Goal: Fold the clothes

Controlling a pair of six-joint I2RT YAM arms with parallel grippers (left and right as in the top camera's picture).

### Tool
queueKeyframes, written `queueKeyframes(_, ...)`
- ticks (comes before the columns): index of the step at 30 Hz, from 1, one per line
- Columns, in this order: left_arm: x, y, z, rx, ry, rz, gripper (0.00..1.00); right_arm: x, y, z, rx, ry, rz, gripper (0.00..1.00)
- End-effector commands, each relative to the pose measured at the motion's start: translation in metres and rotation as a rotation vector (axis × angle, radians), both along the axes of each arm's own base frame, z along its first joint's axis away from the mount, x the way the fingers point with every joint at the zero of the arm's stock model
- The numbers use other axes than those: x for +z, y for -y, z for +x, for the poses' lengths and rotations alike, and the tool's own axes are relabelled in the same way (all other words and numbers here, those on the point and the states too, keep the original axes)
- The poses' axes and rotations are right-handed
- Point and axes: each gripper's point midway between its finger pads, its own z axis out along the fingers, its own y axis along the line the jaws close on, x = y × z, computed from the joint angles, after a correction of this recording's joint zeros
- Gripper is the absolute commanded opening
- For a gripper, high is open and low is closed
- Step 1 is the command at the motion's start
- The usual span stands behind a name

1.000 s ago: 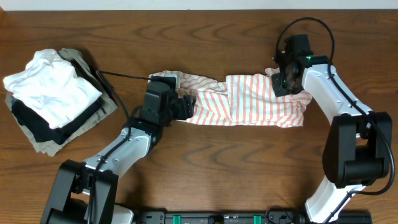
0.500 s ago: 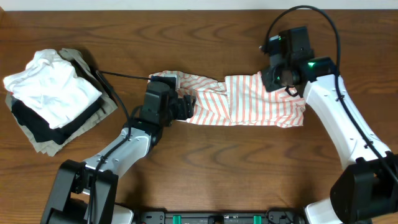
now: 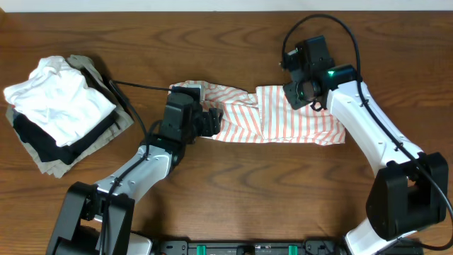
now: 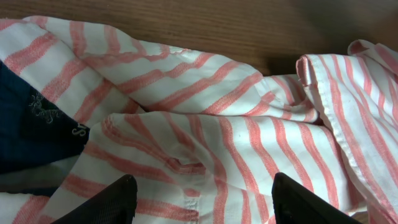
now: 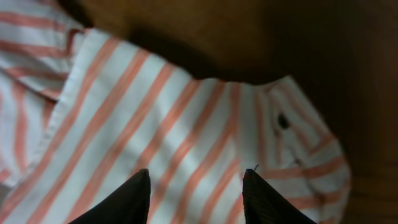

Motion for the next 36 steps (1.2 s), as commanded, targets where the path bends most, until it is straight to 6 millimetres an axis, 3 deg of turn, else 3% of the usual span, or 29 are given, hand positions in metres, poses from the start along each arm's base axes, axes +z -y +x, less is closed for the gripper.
queueKeyframes(1,0.007,0.000,0.004,-0.009,0.022,-0.001,0.70,-0.001,0.016,0.006,-0.019,0.017,-0.068,0.47)
queueKeyframes(11,0.007,0.000,0.004,-0.009,0.022,0.000,0.70,-0.044,0.045,0.008,-0.078,-0.090,-0.097,0.47)
queueKeyframes(15,0.007,0.000,0.004,-0.009,0.022,0.000,0.70,-0.052,0.052,0.009,-0.091,-0.109,-0.101,0.47)
queueKeyframes(18,0.007,0.000,0.004,-0.009,0.022,-0.001,0.70,-0.052,0.054,0.009,-0.098,-0.109,-0.101,0.41)
queueKeyframes(22,0.007,0.000,0.004,-0.008,0.022,0.000,0.70,-0.051,0.055,0.012,-0.101,-0.099,-0.098,0.12)
queueKeyframes(24,0.007,0.000,0.004,-0.009,0.022,-0.001,0.70,-0.051,0.055,0.012,-0.104,-0.098,-0.096,0.04)
queueKeyframes(29,0.008,0.000,0.004,-0.009,0.022,-0.001,0.70,-0.047,0.043,0.008,-0.087,-0.105,-0.052,0.01)
queueKeyframes(36,0.008,0.000,0.004,-0.009,0.022,-0.001,0.70,-0.008,0.005,0.004,-0.001,-0.015,0.008,0.01)
